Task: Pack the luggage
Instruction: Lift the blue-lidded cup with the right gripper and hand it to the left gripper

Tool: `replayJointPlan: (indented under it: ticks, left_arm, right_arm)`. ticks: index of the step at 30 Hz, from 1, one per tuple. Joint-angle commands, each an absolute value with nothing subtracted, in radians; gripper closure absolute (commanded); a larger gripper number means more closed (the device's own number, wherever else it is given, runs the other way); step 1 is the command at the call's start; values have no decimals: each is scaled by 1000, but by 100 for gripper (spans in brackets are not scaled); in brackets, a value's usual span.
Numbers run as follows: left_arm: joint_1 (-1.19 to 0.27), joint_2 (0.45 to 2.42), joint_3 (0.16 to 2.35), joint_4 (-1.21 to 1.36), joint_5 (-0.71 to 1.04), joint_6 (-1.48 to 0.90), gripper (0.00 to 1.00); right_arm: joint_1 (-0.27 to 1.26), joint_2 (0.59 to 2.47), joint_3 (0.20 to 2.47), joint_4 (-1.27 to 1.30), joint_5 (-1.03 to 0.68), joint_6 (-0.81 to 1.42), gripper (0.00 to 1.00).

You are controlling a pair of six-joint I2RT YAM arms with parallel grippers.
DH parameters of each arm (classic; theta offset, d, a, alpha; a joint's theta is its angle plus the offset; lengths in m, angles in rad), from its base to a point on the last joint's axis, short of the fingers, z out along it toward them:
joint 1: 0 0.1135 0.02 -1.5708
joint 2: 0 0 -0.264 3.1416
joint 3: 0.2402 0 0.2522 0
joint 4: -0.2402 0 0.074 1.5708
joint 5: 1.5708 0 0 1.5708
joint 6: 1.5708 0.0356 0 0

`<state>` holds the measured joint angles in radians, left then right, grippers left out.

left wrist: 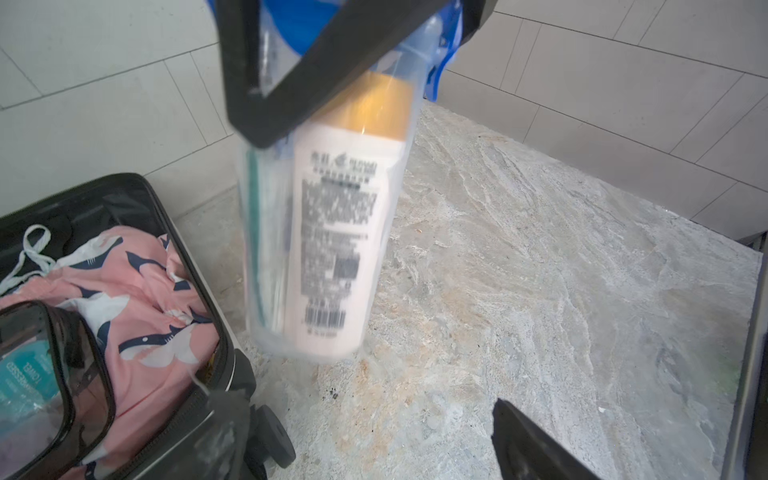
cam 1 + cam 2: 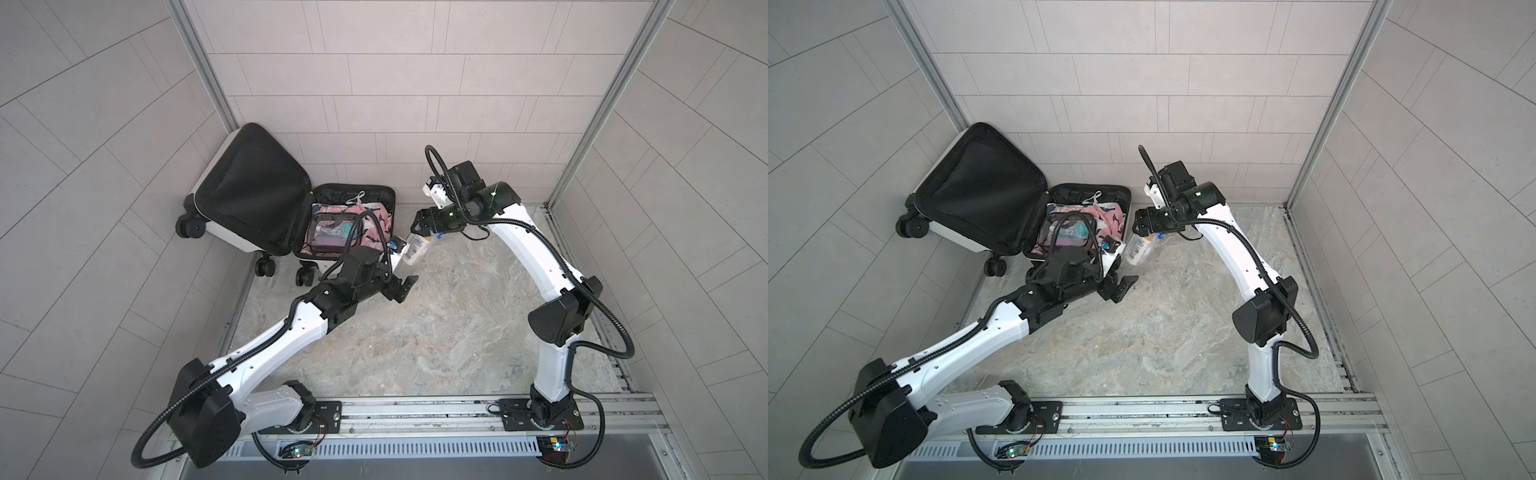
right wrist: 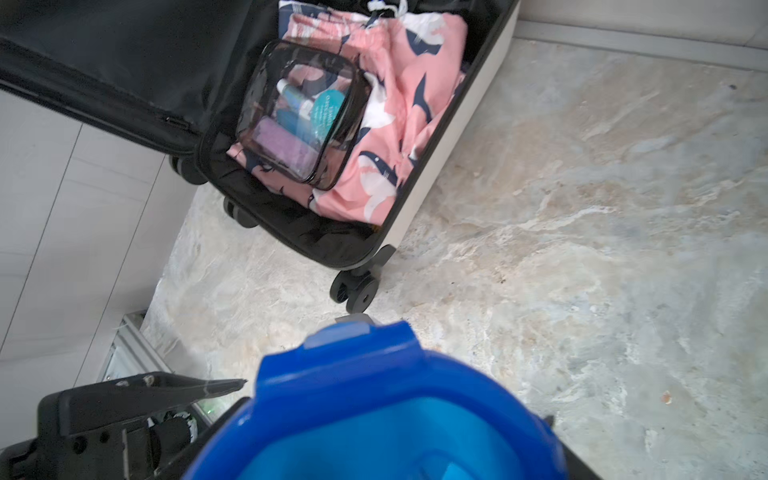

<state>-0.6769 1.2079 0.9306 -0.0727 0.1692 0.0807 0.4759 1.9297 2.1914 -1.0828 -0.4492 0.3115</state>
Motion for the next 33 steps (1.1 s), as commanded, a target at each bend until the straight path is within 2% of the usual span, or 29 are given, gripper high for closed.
replayJointPlan:
  ticks: [1, 9, 19, 33]
  left_arm:
    - [-684, 1215, 968, -39, 147, 155, 4]
    - [-697, 1209, 960, -16, 143, 148, 5]
    - [-701, 1167, 920, 2, 144, 156, 13]
    - [-700, 1169, 947, -75, 231, 187, 45]
  right_arm:
    - [504, 1858, 2169, -1084, -511, 307, 38]
    - [517, 1780, 2049, -976, -646, 379, 39]
    - [493, 1762, 2049, -954, -797, 413, 40]
    - [466, 1744, 2050, -957, -891, 429, 40]
